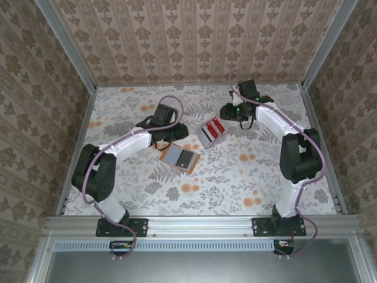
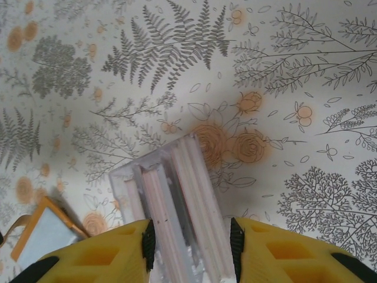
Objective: Put the credit cards into the card holder
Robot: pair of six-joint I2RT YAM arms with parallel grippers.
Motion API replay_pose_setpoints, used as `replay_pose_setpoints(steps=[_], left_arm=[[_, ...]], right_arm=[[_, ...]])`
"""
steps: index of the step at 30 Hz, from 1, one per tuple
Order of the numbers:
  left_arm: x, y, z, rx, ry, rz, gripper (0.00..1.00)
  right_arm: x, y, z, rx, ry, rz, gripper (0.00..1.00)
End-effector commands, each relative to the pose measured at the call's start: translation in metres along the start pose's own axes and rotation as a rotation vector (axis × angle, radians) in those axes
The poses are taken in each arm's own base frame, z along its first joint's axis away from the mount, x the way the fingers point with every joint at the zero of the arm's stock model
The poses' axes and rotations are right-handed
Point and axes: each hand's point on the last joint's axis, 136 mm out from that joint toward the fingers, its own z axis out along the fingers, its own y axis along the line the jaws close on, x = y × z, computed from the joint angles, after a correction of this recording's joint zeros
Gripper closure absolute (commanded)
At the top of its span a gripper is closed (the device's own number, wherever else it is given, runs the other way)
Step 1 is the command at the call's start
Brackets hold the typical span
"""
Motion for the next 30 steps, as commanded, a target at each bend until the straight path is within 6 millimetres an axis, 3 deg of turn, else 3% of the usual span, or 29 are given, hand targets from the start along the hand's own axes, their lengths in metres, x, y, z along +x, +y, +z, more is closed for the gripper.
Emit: replay_pose_setpoints(steps=[1,8,17,23,30], left_arm=[[-0.015,-0.022,0.010,0.087,0.003,0.027,0.69],[-0.016,-0.040,0.042,0.142,0.058,0.026,0.67],[-0.007,-0.043,0.075,0.162,0.118,0.011,0.65],[-0.001,-0.042,0.087,0.159,0.141,0.006,0.65],[0.007,-0.044,0.098,0.164,0.160,0.002,0.65]], right_arm=[[0.004,-0.010,0.013,0.034,0.055,-0.009,0.58],[0.014,-0.008,0.029,0.005,0.120,-0.004,0.58],[0.022,0.007,0.040,-0.075,0.185,-0.008,0.57],[0.020,0.020,0.035,-0.094,0.173,-0.027,0.57],[0.031,0.027,0.038,-0.093,0.202,-0.048,0.57]])
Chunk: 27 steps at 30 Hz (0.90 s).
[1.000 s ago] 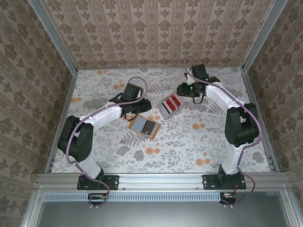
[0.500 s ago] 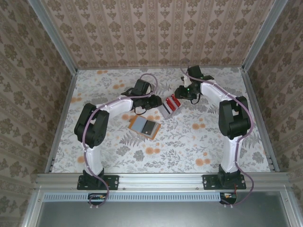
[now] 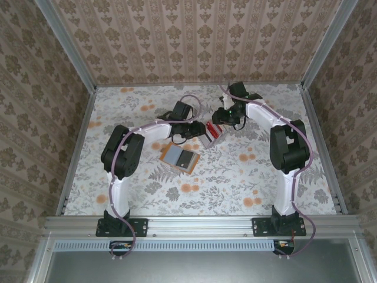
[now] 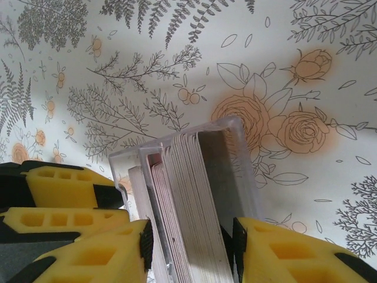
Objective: Put the credit cards into the card holder
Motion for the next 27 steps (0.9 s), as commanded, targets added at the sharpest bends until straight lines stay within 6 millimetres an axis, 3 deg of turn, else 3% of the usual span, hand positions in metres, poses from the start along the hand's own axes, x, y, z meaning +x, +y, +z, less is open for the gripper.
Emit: replay_pose_setpoints(steps=[1,8,15,27], left_arm=[[-0.001,-0.010,0.009,0.033,0.009,-0.006,0.65],[0.004,-0.011,0.013,0.031,0.020,-0.002,0.65],[0.005,-0.012,0.013,0.031,0.021,-0.001,0.65],[0.005,-0.013,0.010,0.030,0.016,0.000,0.64]], right_arm=[[0.007,0.007,0.001,-0.012,0.036,-0.019,0.57],[0.014,-0.016,0.009,0.100,0.071,-0.038,0.57],[0.014,-0.005,0.010,0.082,0.075,-0.058,0.57],[0.005,0.013,-0.019,0.055,0.006,-0.078,0.57]])
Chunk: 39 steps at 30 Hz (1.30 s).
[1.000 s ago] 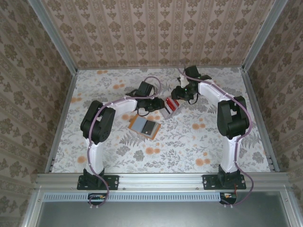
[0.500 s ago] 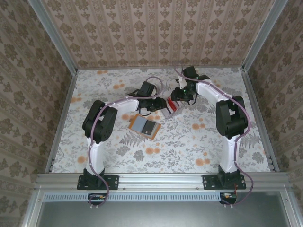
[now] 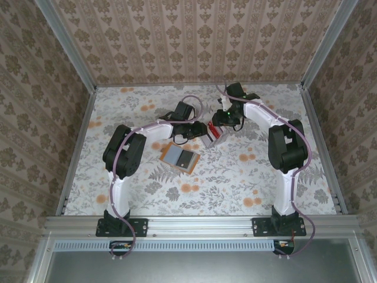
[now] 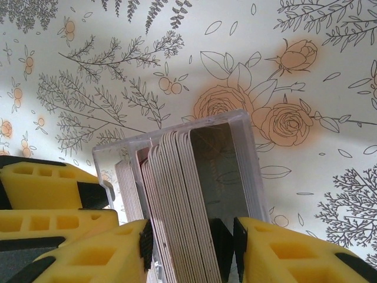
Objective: Put the credit cards into the card holder
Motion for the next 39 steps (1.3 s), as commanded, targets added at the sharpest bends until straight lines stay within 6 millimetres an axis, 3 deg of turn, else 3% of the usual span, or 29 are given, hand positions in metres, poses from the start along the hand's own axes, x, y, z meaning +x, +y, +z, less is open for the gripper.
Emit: replay_pose_setpoints(steps=[1,8,15,28,39], left_arm=[[0.003,-0.009,0.003,0.024,0.010,0.007,0.64],[0.003,-0.010,0.002,0.023,0.010,0.008,0.64],[0.003,-0.010,0.002,0.024,0.009,0.009,0.64],[0.002,-0.011,-0.004,0.021,-0.001,0.016,0.64],[-0.006,-0.018,-0.026,0.015,-0.031,0.040,0.64]], right_arm=[[-0.001,0.018,-0.024,-0.021,-0.022,-0.034,0.57],[0.000,0.017,-0.022,-0.017,-0.016,-0.035,0.58],[-0.001,0.010,-0.023,0.019,-0.018,-0.037,0.66],[-0.009,0.006,-0.049,0.048,-0.078,-0.042,0.90],[-0.014,0.005,-0.078,0.086,-0.144,-0.057,0.93]])
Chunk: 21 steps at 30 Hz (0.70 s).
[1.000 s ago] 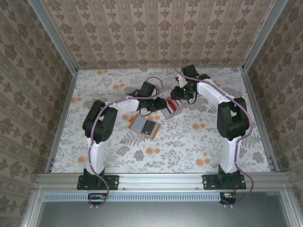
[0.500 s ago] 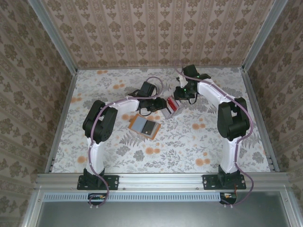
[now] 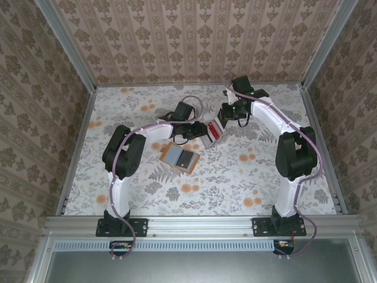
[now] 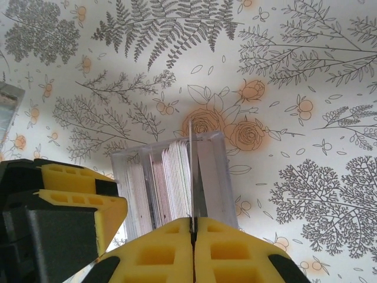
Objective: Put the credit cards into the card holder
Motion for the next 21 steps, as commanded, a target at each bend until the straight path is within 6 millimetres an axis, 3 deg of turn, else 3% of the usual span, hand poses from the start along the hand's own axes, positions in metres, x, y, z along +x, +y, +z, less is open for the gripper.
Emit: replay_pose_setpoints(steps=[1,6,11,16,21], left_arm=[[-0.009,-0.016,-0.027,0.014,-0.041,0.043,0.64],[-0.018,-0.011,-0.049,-0.022,-0.074,0.067,0.63],[-0.016,0.022,-0.059,-0.092,-0.066,0.047,0.63],[-0.009,0.063,-0.062,-0.154,-0.047,0.013,0.63],[0.007,0.090,-0.057,-0.193,0.006,-0.009,0.63]], right_arm=[[0.001,0.005,-0.026,0.013,-0.028,-0.019,0.93],[-0.002,0.011,-0.048,-0.001,-0.081,-0.018,0.93],[0.007,0.026,-0.062,-0.080,-0.099,-0.004,0.92],[0.033,0.059,-0.063,-0.212,-0.070,-0.014,0.92],[0.062,0.097,-0.059,-0.308,-0.021,-0.050,0.92]])
